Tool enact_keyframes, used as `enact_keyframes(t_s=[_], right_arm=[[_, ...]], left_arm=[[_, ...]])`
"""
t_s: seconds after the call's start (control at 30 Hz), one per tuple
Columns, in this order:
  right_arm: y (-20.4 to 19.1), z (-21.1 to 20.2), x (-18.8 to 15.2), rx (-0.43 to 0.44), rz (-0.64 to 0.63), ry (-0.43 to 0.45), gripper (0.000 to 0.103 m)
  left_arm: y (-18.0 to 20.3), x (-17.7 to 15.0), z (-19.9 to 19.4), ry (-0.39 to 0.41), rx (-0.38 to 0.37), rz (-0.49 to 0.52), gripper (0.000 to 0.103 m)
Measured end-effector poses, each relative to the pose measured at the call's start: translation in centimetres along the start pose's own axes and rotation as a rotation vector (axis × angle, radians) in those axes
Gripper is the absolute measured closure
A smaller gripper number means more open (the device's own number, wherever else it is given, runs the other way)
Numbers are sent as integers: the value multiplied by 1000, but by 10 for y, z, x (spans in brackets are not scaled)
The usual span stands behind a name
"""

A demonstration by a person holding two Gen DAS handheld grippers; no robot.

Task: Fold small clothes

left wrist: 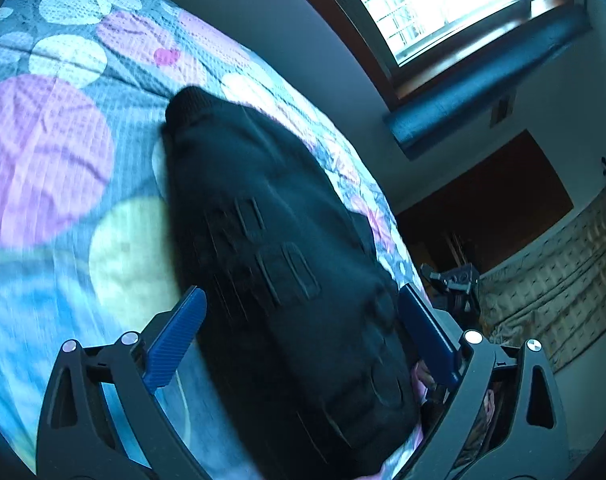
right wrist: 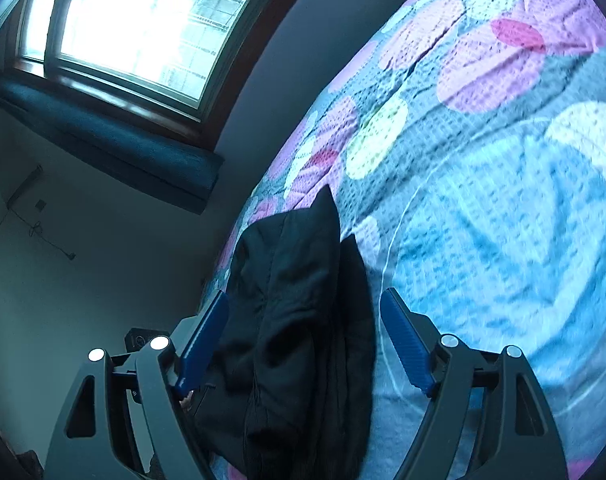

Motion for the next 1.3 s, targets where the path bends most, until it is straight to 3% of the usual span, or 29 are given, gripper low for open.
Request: enact_keyframes(t_s=[0.3,0.5,0.6,0.8,1.0,1.03,1.07,1.1,1.17,1.3], right_arm=[[-15,4,-42,-44,-28,-87,26],[-9,-3,-58,-60,-19,-126,26],[-11,-7,-60,-72,-22,-139,26],[-11,-12,-69,-58,-14,-171,25],[-22,4,-78,-74,-72,-241,24],[-24,6,-78,-78,-79,-242,25],[-24,7,-79,-79,-79,-240,29],[-24,8,-79,-87,-85,-238,45],[-21,7,-82,-101,-72,-243,62],[-22,5,-85,-60,-37,-220,72]], left_arm=[[27,-42,-15,-27,27,3,6],[31,-55,-15,-31,130,51,3],[24,-63,-18,-54,156,3,3],[4,-70,-17,-83,87,-139,3],[3,-69,-5,-90,88,-95,4],[2,-68,-5,-93,94,-98,11],[1,-68,-6,-93,106,-93,16],[2,-68,-7,-91,113,-87,18],[3,-69,-8,-83,131,-71,24],[13,-71,-14,-60,176,-24,29]])
Point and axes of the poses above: each gripper's, at about its wrist camera, not at the fingertips, and z roughly the way its jaws point, y to its right, x to its top, the point moved 2 cm from there along z, roughly the way its jaws point, and after that the axes turned 8 degrees about y, right-handed, at the moved point
